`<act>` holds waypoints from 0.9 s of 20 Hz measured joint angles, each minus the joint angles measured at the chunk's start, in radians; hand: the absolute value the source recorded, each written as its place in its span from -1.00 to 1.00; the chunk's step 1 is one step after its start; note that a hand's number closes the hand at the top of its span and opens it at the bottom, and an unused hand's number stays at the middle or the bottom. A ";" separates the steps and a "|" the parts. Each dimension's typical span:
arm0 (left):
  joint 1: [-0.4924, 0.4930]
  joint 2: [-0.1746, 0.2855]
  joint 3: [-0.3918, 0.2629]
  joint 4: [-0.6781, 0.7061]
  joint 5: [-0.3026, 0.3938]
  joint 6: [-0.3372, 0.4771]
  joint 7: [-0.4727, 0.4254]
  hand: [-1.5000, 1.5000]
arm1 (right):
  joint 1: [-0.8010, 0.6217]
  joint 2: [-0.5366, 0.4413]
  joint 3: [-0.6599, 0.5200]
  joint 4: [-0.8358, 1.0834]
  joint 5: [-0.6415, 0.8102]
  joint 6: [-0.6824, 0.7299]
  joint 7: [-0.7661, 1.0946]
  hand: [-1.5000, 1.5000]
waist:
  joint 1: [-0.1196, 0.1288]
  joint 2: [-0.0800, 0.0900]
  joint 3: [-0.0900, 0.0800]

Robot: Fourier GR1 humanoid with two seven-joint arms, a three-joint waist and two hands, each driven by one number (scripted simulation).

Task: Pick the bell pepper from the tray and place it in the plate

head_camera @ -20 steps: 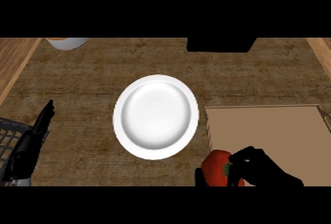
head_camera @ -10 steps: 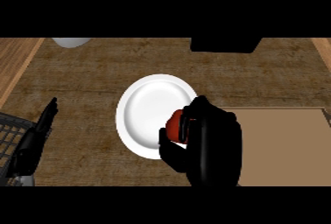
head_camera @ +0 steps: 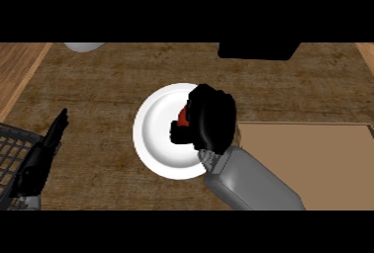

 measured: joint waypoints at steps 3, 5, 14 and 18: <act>-0.003 -0.004 0.000 -0.003 -0.003 0.003 0.005 0.00 | -0.028 0.000 0.002 0.103 -0.088 -0.089 -0.028 1.00 | 0.003 0.001 0.000; -0.008 -0.005 -0.004 -0.004 -0.006 0.002 0.007 0.00 | -0.027 0.000 -0.015 0.148 -0.123 -0.164 -0.037 -1.00 | 0.010 0.004 0.001; 0.008 -0.010 -0.004 -0.001 -0.012 0.003 -0.014 0.00 | -0.082 -0.001 0.011 0.368 -0.237 -0.450 -0.068 -1.00 | 0.013 0.001 0.001; 0.022 -0.009 0.001 0.000 -0.012 0.003 -0.019 0.00 | -0.099 0.000 -0.002 0.380 -0.224 -0.599 -0.077 -1.00 | 0.001 -0.003 0.001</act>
